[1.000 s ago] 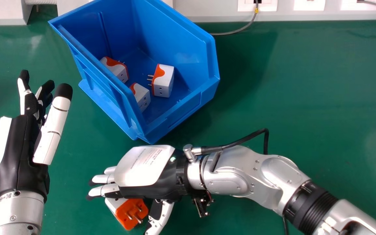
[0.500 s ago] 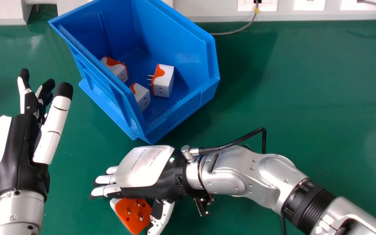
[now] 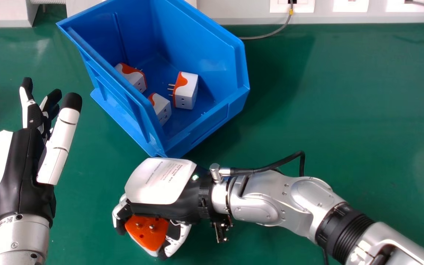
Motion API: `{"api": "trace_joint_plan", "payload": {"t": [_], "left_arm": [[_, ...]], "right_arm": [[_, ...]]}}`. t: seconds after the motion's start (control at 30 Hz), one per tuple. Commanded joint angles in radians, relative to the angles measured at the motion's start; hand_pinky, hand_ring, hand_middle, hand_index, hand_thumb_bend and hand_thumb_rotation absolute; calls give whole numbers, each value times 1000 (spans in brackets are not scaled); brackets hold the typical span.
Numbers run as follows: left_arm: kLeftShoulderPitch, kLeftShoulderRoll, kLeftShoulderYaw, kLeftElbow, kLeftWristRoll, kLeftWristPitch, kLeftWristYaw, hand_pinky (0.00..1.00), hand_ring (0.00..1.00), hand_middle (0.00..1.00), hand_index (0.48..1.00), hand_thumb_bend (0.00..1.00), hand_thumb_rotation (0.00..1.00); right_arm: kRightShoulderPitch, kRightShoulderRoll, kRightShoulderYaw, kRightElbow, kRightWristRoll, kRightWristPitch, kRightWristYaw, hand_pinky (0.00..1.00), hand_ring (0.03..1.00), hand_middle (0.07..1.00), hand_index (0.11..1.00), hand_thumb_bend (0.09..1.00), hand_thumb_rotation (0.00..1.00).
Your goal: Pick all objects and put in blue box
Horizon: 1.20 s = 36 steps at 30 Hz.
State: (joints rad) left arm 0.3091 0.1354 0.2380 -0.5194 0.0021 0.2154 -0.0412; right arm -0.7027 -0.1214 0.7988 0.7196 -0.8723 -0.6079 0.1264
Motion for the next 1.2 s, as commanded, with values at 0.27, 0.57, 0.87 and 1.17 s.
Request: {"api": "trace_joint_plan", "payload": {"t": [0.27, 0.57, 0.87, 1.17], "left_arm": [[-12, 9, 5, -19, 0, -3, -1, 902, 966, 951, 946, 701, 851], [-11, 6, 6, -26, -6, 6, -2, 901, 966, 950, 946, 701, 846], [-12, 5, 6, -28, -7, 11, -3, 901, 965, 949, 945, 702, 838], [-12, 6, 5, -36, -6, 19, -4, 900, 965, 949, 945, 696, 834]], "right_arm": [[-46, -17, 39, 21, -91, -18, -132, 452, 503, 540, 509, 507, 33], [-36, -13, 43, 30, -116, 24, -200, 238, 281, 498, 492, 516, 13], [-6, -10, 22, -14, -55, 63, -119, 121, 159, 438, 481, 515, 4], [46, -50, -18, -135, -6, 48, -76, 82, 119, 399, 478, 512, 0]]}}
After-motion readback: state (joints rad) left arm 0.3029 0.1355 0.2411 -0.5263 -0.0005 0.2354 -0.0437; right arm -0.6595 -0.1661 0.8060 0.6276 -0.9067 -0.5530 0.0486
